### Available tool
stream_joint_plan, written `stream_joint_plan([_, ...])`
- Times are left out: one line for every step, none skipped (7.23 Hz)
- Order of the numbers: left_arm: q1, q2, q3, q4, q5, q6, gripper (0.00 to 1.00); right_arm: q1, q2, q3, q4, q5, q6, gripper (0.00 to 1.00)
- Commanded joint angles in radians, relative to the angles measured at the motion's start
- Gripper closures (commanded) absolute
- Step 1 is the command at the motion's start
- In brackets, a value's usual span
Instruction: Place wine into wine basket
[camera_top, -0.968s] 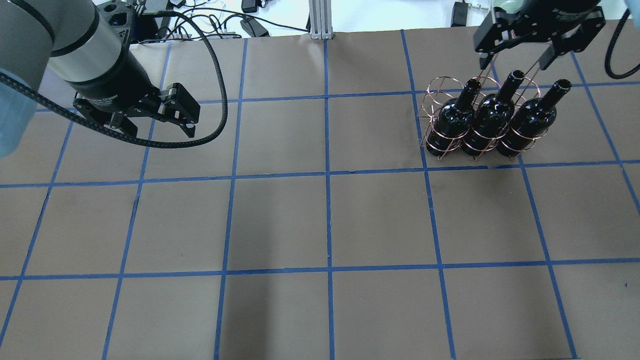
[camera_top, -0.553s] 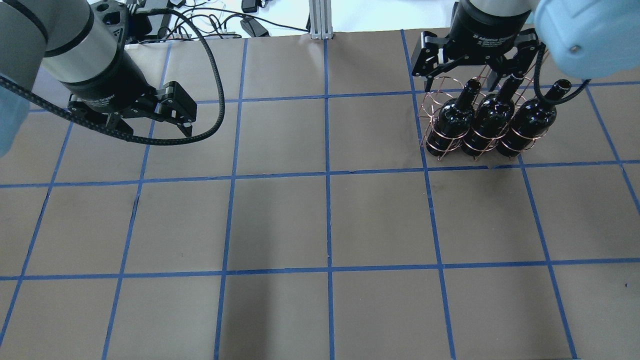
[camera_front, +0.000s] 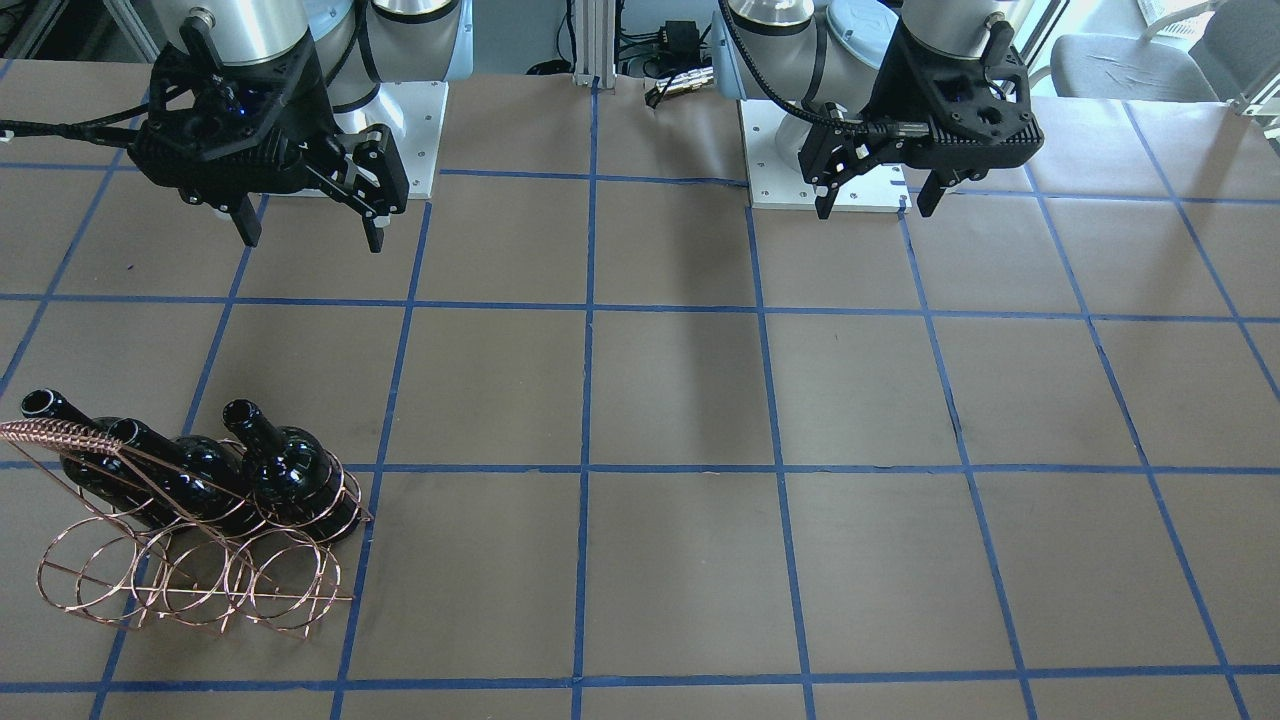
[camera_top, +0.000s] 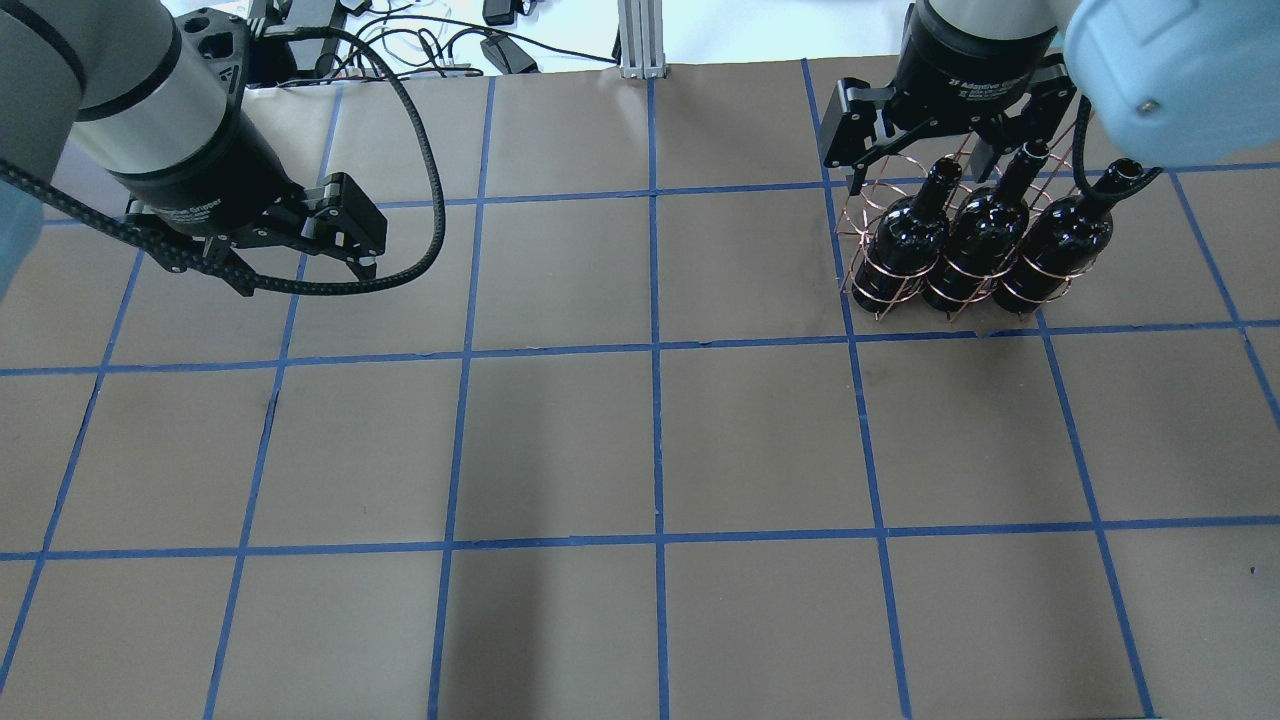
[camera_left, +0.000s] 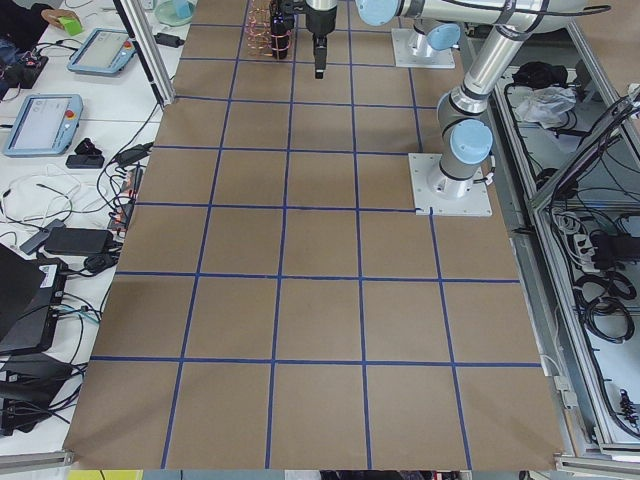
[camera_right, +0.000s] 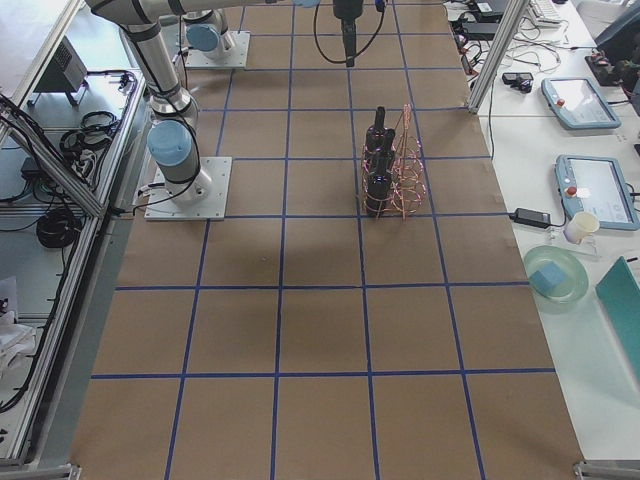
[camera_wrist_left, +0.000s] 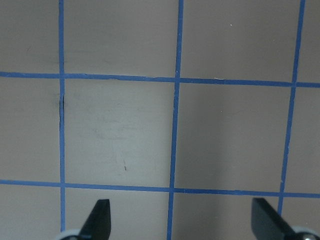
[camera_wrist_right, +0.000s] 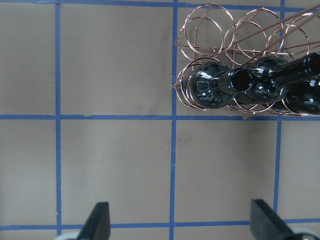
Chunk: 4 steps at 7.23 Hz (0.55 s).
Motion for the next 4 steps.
stream_joint_plan([-0.001,0.006,0.001,-0.003,0.003,0.001,0.00,-0.036,-0.014,0.001,0.032,0.038,-0.014,0.00])
stream_joint_plan([-0.001,0.003,-0.002,-0.003,0.000,0.001,0.00,-0.038,-0.026,0.001,0.060,0.044,-0.012,0.00])
stream_joint_plan([-0.001,0.006,-0.001,-0.002,-0.002,0.001,0.00,-0.040,-0.026,0.001,0.063,0.044,-0.014,0.00])
stream_joint_plan([-0.001,0.007,0.001,-0.002,0.004,0.001,0.00,-0.047,-0.026,0.001,0.069,0.046,-0.014,0.00])
